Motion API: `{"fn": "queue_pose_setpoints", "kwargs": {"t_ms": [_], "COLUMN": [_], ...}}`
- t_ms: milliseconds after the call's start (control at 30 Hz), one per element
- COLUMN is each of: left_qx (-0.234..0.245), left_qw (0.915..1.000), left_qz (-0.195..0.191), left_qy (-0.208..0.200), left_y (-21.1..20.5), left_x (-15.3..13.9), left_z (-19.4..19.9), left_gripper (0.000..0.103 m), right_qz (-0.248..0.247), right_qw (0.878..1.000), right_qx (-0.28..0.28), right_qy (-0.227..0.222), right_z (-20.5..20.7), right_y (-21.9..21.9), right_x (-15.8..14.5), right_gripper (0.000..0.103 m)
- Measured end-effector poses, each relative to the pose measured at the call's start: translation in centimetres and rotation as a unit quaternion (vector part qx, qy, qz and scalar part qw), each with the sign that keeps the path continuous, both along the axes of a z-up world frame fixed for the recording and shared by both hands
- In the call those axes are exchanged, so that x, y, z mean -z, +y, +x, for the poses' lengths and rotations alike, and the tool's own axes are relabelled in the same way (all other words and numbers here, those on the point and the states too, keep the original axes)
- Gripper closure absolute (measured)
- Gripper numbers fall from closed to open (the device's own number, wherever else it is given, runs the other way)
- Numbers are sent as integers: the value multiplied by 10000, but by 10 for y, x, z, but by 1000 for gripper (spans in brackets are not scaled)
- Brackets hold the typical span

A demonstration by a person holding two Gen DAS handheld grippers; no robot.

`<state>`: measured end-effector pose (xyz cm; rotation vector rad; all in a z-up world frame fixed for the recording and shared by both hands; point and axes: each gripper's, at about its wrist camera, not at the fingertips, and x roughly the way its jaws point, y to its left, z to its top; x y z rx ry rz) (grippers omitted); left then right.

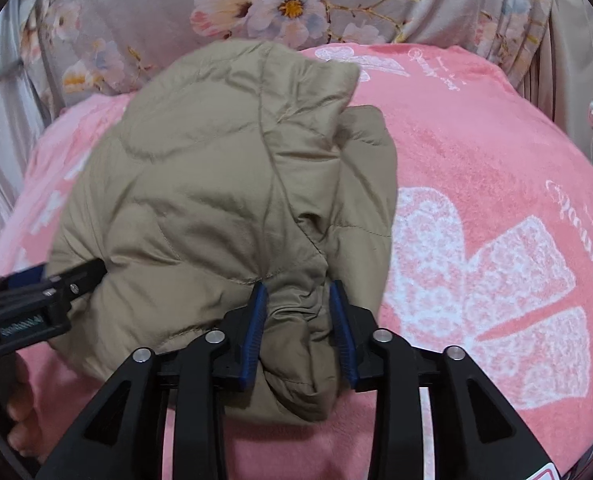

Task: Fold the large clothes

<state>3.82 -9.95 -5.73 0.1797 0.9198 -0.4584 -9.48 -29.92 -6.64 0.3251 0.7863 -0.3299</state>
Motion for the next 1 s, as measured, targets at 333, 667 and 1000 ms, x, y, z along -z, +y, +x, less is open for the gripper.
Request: {"fn": "queue_pose_setpoints", "kwargs": {"t_ms": [333, 667, 1000], "left_qx": [-196, -42, -38], "left_qw": [9967, 9884, 9891], "left_qz": [-784, -1376, -1391], "left_qy": [-81, 642, 485], "left_y": [2, -10, -26], "left_x": [-43, -27, -16], "left_z": [46, 86, 97], "left_gripper": [5, 5, 5], "right_qz": [2254, 3486, 3695], "right_qw": [9696, 9360, 9276], "right_qx": [918, 446, 355], "right_qy": [-268, -202, -414], "right_z": [5, 45, 63], "right_y": [-124, -124, -120], "right_x": [12, 54, 63], "right_gripper": [48, 47, 47]}}
